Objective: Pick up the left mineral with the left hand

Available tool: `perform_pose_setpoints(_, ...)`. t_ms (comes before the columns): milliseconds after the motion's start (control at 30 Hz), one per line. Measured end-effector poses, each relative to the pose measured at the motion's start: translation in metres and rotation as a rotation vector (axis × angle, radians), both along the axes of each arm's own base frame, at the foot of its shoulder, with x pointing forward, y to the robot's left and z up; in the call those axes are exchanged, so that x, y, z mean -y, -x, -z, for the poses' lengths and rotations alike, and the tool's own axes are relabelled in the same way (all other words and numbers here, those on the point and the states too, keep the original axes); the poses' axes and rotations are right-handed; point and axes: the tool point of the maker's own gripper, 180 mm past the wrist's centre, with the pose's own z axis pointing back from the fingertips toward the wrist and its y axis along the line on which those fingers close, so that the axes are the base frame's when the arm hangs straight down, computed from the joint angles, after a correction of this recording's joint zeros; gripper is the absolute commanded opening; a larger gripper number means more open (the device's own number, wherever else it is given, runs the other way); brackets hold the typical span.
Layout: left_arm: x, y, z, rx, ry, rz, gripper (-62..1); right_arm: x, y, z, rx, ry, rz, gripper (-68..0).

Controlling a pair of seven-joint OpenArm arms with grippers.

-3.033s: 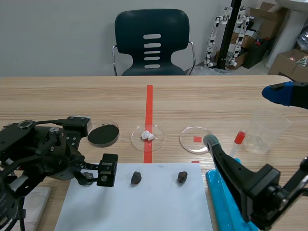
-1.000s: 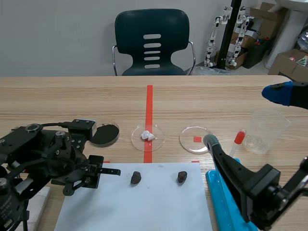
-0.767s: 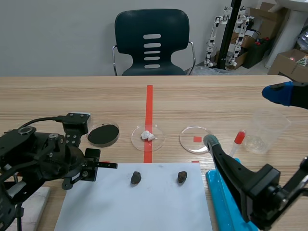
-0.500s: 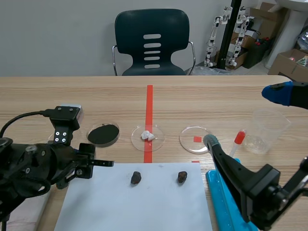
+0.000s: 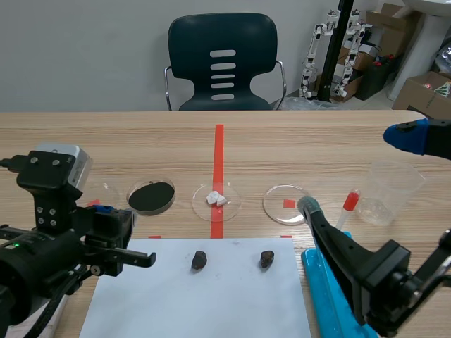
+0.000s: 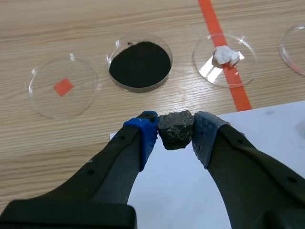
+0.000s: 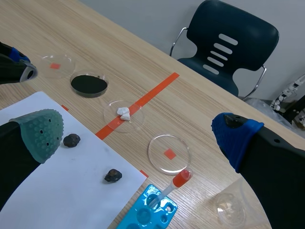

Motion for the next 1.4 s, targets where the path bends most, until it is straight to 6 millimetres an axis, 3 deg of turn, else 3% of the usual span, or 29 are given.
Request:
perform_pose_setpoints(167,0.008,0.015,-0.033,0.153,-0.017,0.078,-46.8,0.000,0.000,0.000,0.000,0.000,0.000,0.4)
perform_pose_setpoints(333,0.028,0.035,-0.065,0.287,0.018,0.198,-46.8,0.000,0.000,0.000,0.000,0.000,0.000,0.4)
perform_pose_setpoints(600,0.040,0.056,-0.094,0.386,0.051,0.263,-46.8,0.000,0.000,0.000,0.000,0.000,0.000,0.4)
perform_pose_setpoints(1400,0.040,0.058,-0.095,0.388,0.053,0.267,-46.8,0.000,0.000,0.000,0.000,0.000,0.000,0.4)
